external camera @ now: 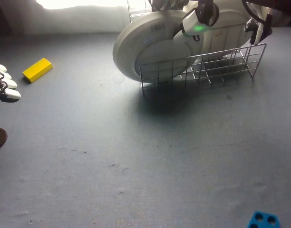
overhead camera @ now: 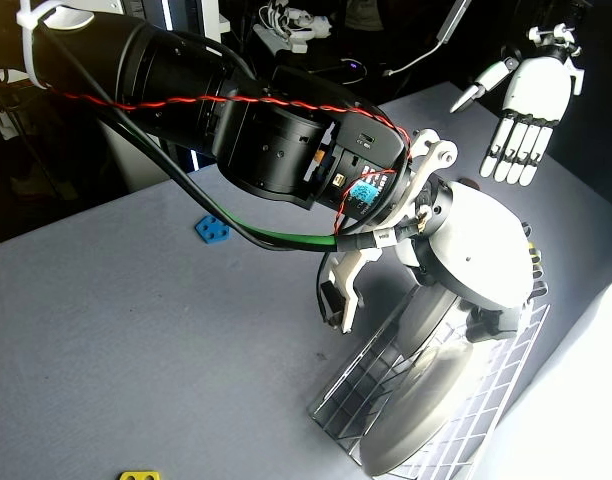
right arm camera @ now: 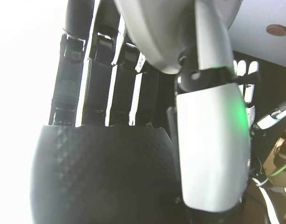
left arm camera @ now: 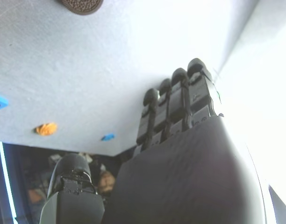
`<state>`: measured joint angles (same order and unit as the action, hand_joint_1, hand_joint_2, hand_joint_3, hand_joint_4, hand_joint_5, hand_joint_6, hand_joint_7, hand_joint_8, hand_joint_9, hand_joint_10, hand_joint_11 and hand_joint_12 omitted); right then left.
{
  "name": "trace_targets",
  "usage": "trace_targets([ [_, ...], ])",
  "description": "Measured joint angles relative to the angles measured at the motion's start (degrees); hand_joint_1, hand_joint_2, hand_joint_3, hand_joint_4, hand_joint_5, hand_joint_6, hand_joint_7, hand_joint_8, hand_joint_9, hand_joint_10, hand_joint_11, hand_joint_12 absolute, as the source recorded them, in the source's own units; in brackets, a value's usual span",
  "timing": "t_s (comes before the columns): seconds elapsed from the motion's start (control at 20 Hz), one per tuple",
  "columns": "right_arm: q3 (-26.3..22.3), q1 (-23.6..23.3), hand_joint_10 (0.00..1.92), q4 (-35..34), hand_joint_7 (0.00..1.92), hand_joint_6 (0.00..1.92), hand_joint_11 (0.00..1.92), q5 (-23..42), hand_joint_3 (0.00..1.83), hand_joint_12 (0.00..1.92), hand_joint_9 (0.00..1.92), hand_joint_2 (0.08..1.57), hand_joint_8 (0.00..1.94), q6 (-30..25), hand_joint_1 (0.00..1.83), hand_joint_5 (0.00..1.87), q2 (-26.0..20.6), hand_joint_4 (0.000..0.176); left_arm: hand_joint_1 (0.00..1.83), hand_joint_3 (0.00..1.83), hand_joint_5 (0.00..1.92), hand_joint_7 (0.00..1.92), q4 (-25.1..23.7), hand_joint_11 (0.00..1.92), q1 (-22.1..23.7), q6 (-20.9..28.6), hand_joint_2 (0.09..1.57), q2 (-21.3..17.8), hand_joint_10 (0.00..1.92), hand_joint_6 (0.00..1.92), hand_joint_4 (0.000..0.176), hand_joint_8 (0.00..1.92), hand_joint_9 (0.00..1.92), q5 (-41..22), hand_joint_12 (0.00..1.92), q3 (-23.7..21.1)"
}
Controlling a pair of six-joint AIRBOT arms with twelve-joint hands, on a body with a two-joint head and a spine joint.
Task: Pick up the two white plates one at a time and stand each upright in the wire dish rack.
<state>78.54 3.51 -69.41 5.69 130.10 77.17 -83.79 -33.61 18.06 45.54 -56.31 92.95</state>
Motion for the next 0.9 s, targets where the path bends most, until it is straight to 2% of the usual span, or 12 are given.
trace_targets([
  [0.3,0.00,-0.04,0.03,0.00,0.94,0.00,0.50,0.00,0.00,1.07,0.95,0.99,0.00,0.50,1.29,0.87,0.11,0.000,0.00,0.00,0.07,0.04,-0.74,0.00,0.59,0.00,1.06,0.00,0.00,0.00,0.000,0.01,0.01,-0.04,0.00,-0.28],
  [0.5,0.00,-0.20,0.00,0.00,0.85,0.00,0.40,-0.02,0.00,1.14,0.89,1.01,0.00,1.36,1.27,0.81,0.11,0.000,0.00,0.00,0.08,0.06,-1.03,0.00,1.11,0.02,1.06,-0.11,0.01,0.01,0.000,0.01,0.03,0.15,0.00,-0.68],
  [0.65,0.00,-0.63,0.00,0.02,0.69,0.00,0.19,-0.07,0.01,1.23,0.69,1.04,0.00,2.16,1.20,0.67,0.11,0.000,0.00,0.01,0.07,0.05,-1.03,0.00,1.11,0.00,1.07,-0.11,0.00,0.00,0.000,0.00,0.01,-0.04,0.00,-0.83],
  [0.9,0.00,-1.84,0.00,0.09,0.51,0.00,0.01,-0.02,0.00,1.21,0.46,1.02,0.00,3.61,1.10,0.49,0.09,0.000,0.00,0.00,0.09,0.06,-1.29,0.01,1.57,0.00,1.06,-0.13,0.01,0.01,0.000,0.01,0.03,0.11,0.00,-1.09],
])
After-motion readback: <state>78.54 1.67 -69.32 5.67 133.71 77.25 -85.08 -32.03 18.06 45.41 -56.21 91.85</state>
